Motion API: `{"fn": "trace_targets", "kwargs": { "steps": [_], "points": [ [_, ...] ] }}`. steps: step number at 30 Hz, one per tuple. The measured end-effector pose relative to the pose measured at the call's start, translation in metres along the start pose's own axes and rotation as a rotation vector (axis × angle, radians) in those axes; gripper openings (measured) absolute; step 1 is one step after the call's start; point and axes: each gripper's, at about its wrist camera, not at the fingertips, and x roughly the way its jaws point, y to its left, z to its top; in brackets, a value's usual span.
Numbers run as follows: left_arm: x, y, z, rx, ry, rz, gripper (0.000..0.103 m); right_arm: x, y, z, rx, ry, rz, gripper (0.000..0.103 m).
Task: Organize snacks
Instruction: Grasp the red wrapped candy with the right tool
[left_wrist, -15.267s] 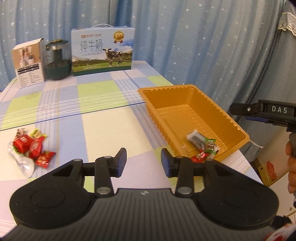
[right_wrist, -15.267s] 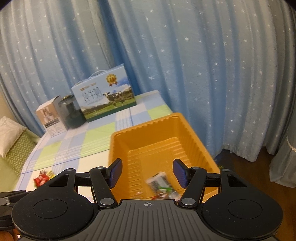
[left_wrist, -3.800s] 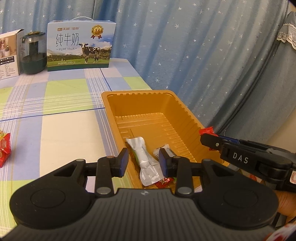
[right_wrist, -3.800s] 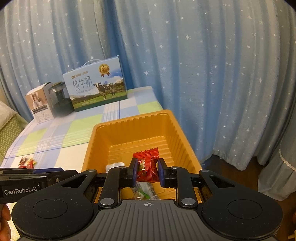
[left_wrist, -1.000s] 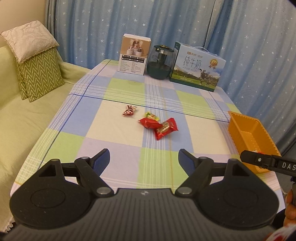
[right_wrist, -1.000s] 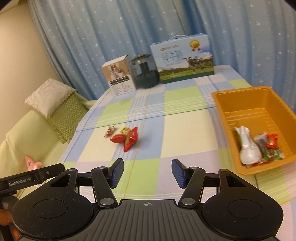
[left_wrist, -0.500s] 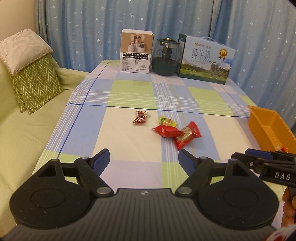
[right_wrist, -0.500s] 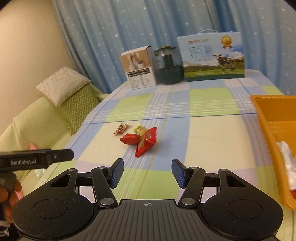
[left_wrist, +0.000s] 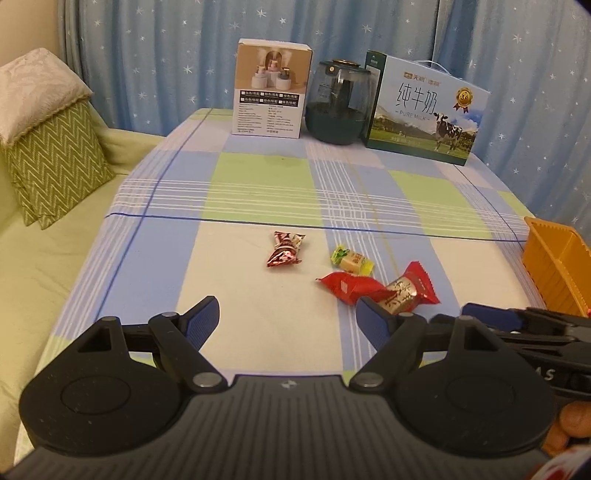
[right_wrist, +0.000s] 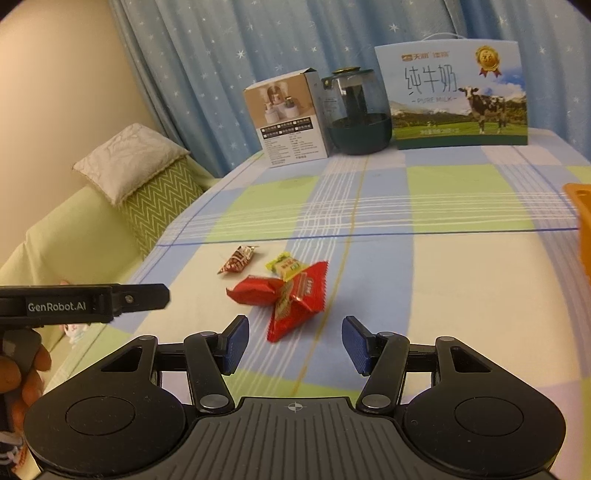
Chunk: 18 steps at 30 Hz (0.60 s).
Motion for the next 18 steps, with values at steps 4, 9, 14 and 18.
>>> {"fn": "trace_targets", "kwargs": {
  "steps": [4,9,14,18],
  "points": [
    [0.009,0.002,0.005,-0.011,0.001,0.003,0.079,0.014,-0.005,0.005,0.029,0.002,0.005,0.051],
    [0.018,0.006,0.007,-0.019,0.016,0.010,0.079,0.028,-0.010,0.008,0.037,0.008,-0.011,0.047],
    [0.022,0.009,0.008,-0.037,0.025,0.001,0.079,0.040,-0.013,0.010,0.055,0.016,0.002,0.042],
    [0.022,0.008,0.008,-0.043,0.030,-0.013,0.079,0.047,-0.013,0.009,0.059,0.029,0.014,0.034]
  ]
}}
